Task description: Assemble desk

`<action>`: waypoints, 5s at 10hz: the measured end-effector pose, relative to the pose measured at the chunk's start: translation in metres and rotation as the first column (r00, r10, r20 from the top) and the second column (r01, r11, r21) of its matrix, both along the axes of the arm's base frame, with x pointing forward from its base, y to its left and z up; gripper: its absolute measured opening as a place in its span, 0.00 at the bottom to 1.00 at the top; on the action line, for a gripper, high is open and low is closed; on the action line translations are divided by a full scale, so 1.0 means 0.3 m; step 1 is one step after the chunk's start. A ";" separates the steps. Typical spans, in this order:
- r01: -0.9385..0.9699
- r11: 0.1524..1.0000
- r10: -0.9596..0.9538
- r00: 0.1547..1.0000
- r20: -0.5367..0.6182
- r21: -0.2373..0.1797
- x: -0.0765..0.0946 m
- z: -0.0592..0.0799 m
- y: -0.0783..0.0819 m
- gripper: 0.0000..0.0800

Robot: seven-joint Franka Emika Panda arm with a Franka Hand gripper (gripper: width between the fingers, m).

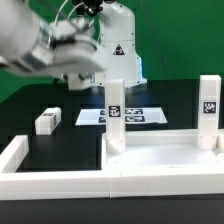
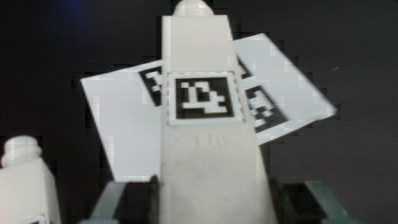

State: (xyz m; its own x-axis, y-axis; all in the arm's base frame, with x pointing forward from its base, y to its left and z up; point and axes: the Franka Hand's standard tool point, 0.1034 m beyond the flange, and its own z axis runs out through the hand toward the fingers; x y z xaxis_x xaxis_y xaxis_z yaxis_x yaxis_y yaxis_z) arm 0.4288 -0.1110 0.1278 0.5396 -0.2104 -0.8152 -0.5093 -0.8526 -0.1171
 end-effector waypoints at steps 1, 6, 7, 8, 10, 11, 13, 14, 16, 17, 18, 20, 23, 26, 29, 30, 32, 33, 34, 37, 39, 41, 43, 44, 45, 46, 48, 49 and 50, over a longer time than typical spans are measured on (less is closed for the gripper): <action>0.011 1.000 -0.011 1.000 -0.003 -0.014 0.002 0.056 0.030 0.36; 0.058 0.985 -0.005 0.952 0.307 -0.164 0.080 0.086 0.076 0.36; 0.112 0.969 -0.034 0.944 0.328 -0.219 0.127 0.119 0.150 0.36; 0.132 0.959 -0.022 0.916 0.400 -0.249 0.200 0.169 0.226 0.36; 0.174 0.944 -0.012 0.868 0.496 -0.282 0.287 0.230 0.289 0.36; 0.205 0.934 -0.004 0.826 0.563 -0.294 0.297 0.220 0.289 0.36; 0.251 0.918 0.008 0.763 0.646 -0.307 0.308 0.220 0.301 0.36; 0.298 0.896 0.008 0.732 0.681 -0.330 0.327 0.224 0.311 0.36; 0.380 0.833 0.080 0.639 0.765 -0.404 0.434 0.275 0.373 0.36; 0.359 0.810 0.162 0.622 0.766 -0.463 0.467 0.298 0.378 0.36; 0.319 0.793 0.279 0.566 0.776 -0.518 0.503 0.316 0.387 0.36; 0.363 0.788 0.302 0.474 0.827 -0.496 0.510 0.300 0.419 0.36; 0.353 0.796 0.308 0.462 0.832 -0.491 0.511 0.280 0.447 0.36; 0.240 0.791 0.458 0.377 0.805 -0.563 0.654 0.248 0.636 0.36; 0.235 0.811 0.427 0.389 0.817 -0.536 0.640 0.222 0.728 0.36; 0.238 0.816 0.415 0.394 0.820 -0.528 0.638 0.220 0.733 0.36; 0.235 0.825 0.402 0.396 0.825 -0.515 0.636 0.216 0.743 0.36; 0.220 0.857 0.395 0.302 0.868 -0.467 0.636 0.207 0.757 0.36; 0.205 0.874 0.386 0.260 0.885 -0.441 0.606 0.160 0.746 0.36; 0.163 0.874 0.414 0.246 0.876 -0.459 0.616 0.146 0.688 0.36; 0.152 0.874 0.415 0.260 0.872 -0.461 0.608 0.141 0.720 0.36; 0.159 0.876 0.405 0.265 0.875 -0.454 0.609 0.135 0.729 0.36; 0.163 0.876 0.409 0.244 0.879 -0.453 0.649 0.116 0.773 0.36; 0.166 0.875 0.413 0.234 0.880 -0.455 0.663 0.106 0.774 0.36; 0.162 0.875 0.416 0.234 0.879 -0.457 0.670 0.095 0.785 0.36; 0.158 0.874 0.419 0.237 0.876 -0.460 0.666 0.086 0.783 0.36; 0.146 0.871 0.428 0.245 0.870 -0.469 0.655 0.064 0.770 0.36; 0.143 0.869 0.433 0.245 0.868 -0.474 0.656 0.059 0.761 0.36; 0.141 0.867 0.436 0.247 0.865 -0.478 0.656 0.053 0.753 0.36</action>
Offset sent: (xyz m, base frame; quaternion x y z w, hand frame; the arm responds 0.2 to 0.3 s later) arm 0.0000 0.0000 0.0000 0.0000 0.1296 0.0000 0.9916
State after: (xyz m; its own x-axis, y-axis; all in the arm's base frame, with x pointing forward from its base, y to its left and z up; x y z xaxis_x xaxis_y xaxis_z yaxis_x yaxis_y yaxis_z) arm 0.6255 0.1148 0.1436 0.8853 -0.1428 0.4426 -0.1340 -0.9897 -0.0512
